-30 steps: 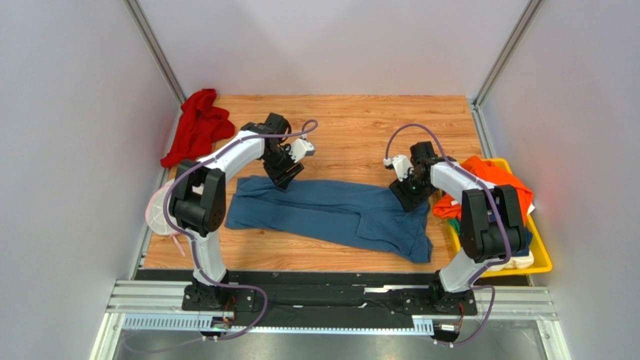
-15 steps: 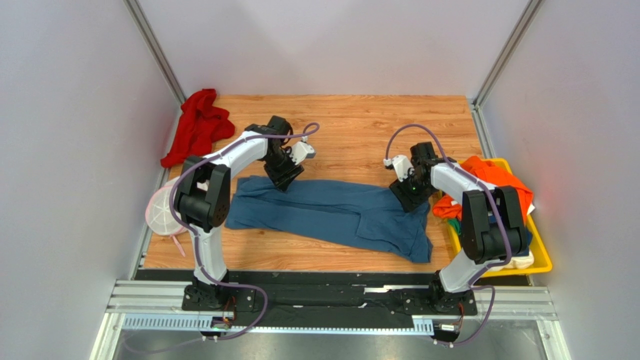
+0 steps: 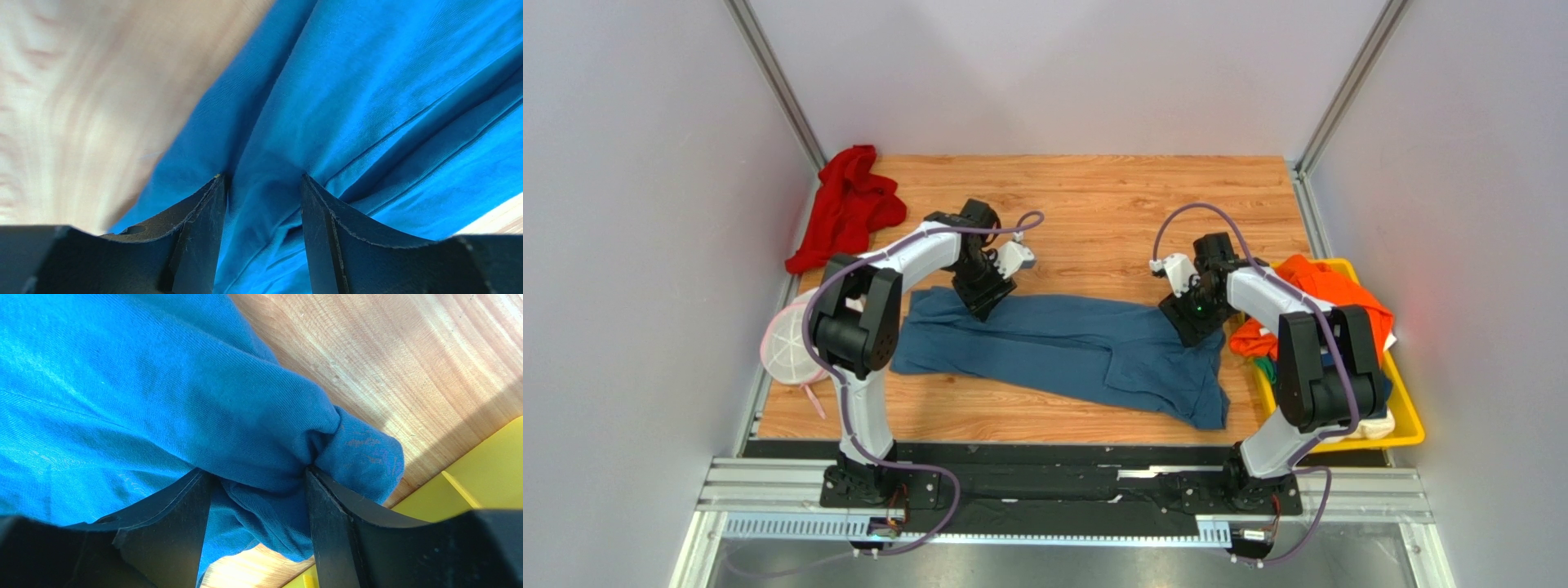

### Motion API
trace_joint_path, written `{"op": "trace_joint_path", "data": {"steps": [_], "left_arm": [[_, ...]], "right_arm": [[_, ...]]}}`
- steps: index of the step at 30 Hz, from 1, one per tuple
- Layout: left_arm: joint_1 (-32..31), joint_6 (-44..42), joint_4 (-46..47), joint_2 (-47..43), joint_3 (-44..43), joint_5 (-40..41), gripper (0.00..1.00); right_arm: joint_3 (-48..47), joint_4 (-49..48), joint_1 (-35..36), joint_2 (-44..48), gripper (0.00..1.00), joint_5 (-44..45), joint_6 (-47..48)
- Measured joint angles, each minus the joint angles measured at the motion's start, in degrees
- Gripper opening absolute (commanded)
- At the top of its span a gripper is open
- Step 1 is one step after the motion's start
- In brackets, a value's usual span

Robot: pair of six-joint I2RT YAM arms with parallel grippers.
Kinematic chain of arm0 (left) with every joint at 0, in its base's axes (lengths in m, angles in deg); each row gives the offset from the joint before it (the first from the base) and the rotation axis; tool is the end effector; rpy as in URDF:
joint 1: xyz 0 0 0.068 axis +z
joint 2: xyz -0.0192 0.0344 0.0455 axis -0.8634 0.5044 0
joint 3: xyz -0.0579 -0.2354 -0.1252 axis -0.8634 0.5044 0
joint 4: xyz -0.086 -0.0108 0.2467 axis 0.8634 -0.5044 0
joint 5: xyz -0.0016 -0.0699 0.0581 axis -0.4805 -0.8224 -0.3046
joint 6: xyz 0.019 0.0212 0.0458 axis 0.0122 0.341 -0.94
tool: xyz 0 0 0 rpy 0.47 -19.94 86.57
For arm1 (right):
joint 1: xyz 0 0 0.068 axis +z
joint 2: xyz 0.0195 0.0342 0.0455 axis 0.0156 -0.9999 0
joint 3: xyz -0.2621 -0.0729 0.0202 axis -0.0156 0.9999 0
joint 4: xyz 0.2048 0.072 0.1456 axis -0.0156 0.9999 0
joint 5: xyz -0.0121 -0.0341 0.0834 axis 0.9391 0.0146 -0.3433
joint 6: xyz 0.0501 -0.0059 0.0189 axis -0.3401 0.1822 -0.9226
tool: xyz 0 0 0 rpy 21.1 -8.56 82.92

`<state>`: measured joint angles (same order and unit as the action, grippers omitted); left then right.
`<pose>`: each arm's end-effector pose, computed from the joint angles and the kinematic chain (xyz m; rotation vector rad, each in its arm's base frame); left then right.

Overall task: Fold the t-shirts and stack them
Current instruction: Fold the other side of the tshirt into a rectangle

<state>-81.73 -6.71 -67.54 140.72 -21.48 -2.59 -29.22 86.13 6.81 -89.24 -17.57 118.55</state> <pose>0.3518 -0.1501 0.1763 1.3570 2.5863 -0.2778 0.2886 0.0432 0.1652 -1.0212 2.6932 0.0898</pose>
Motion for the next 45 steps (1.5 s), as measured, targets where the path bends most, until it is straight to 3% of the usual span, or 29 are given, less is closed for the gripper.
{"op": "trace_joint_path", "data": {"steps": [21, 35, 45], "left_arm": [[-1.4, 0.8, 4.7, -8.0, 13.6, 2.8, 0.54], [-1.9, -0.1, 7.8, -8.3, 14.3, 12.4, 0.53], [-1.8, -0.2, 6.7, -10.5, 13.7, 14.5, 0.54]], "right_arm": [[0.0, 0.1, 0.0, 0.1, 0.60, -0.3, 0.0], [-6.1, 0.9, 0.1, -3.2, 0.60, 1.7, 0.5], [-10.4, 2.6, 0.1, -4.4, 0.61, 1.8, 0.5]]}}
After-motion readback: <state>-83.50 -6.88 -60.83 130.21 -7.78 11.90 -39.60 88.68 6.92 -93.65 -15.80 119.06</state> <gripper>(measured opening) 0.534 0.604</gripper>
